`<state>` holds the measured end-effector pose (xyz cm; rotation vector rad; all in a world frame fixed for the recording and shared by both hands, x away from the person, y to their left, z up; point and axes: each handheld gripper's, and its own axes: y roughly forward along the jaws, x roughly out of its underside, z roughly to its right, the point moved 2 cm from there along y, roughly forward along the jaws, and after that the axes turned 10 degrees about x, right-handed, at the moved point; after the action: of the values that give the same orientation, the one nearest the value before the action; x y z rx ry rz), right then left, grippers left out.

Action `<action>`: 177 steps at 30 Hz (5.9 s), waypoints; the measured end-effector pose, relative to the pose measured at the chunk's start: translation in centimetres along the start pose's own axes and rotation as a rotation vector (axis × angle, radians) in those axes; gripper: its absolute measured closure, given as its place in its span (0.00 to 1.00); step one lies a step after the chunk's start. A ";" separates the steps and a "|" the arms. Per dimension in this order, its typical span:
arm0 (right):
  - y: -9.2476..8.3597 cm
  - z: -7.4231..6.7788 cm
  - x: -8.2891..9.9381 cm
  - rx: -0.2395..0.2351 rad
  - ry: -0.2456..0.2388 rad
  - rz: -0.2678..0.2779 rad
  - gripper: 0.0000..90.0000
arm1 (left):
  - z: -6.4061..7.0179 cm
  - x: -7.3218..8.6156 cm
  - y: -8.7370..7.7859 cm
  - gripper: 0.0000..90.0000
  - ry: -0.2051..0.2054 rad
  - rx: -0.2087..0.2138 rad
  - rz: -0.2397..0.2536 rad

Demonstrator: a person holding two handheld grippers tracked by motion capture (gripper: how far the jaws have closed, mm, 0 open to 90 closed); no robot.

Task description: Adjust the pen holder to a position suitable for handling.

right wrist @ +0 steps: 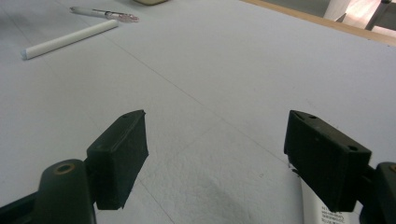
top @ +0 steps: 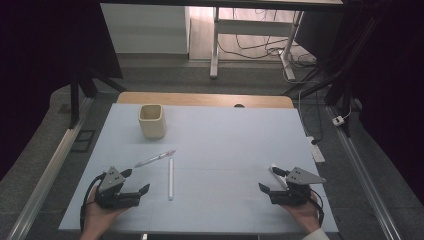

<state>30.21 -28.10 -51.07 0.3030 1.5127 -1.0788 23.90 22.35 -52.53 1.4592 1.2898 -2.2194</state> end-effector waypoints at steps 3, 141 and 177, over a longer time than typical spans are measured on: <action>0.0 0.0 0.0 -0.003 0.001 0.001 0.24 | -0.1 0.0 0.0 0.19 -0.001 -0.001 -0.004; -1.1 -0.9 1.8 0.057 0.103 -0.025 0.27 | -18.7 -8.4 10.0 0.99 -0.161 -0.133 -0.015; -2.1 1.9 2.2 0.159 0.125 -0.019 0.28 | -17.6 -8.9 11.0 0.99 -0.141 -0.117 -0.036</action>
<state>29.35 -31.49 -51.90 0.4741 1.5450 -1.2172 46.14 26.29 -53.80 1.2250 1.3833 -2.1844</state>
